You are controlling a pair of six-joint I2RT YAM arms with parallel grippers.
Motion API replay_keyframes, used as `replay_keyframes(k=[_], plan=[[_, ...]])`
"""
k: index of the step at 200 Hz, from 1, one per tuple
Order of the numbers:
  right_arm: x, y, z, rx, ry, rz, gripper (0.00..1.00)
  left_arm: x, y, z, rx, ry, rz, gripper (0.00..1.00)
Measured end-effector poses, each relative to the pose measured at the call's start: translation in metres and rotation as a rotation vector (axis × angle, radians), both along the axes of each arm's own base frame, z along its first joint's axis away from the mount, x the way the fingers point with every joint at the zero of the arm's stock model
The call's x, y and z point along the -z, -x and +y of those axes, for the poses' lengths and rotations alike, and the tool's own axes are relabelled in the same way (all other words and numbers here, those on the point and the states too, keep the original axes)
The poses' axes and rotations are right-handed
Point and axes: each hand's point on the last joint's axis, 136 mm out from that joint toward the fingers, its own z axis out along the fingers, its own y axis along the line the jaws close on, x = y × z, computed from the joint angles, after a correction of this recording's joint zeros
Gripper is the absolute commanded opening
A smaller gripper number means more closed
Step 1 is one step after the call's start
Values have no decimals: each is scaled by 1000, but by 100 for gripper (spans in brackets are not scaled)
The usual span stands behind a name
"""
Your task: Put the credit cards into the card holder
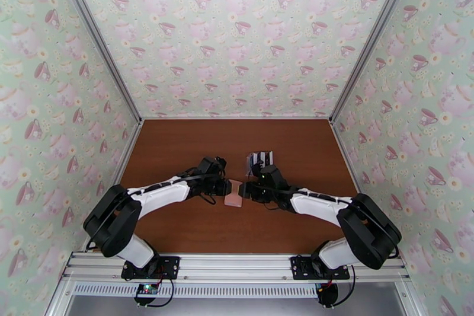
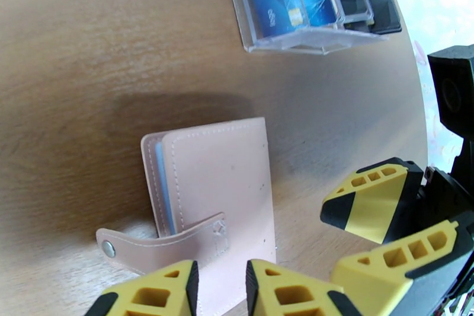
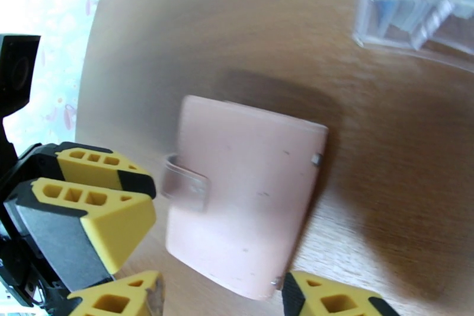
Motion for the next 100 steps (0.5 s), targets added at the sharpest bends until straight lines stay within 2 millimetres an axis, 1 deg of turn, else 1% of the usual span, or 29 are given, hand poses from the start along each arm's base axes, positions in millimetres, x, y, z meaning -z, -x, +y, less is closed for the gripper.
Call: replay_keyframes(k=[34, 76, 100], plan=[[6, 2, -4, 10, 0, 7, 50, 5, -1, -1, 0, -3, 4, 28], [4, 0, -3, 12, -11, -6, 48, 6, -4, -3, 1, 3, -3, 28], [6, -1, -3, 11, -15, -7, 47, 14, -4, -4, 1, -6, 8, 28]])
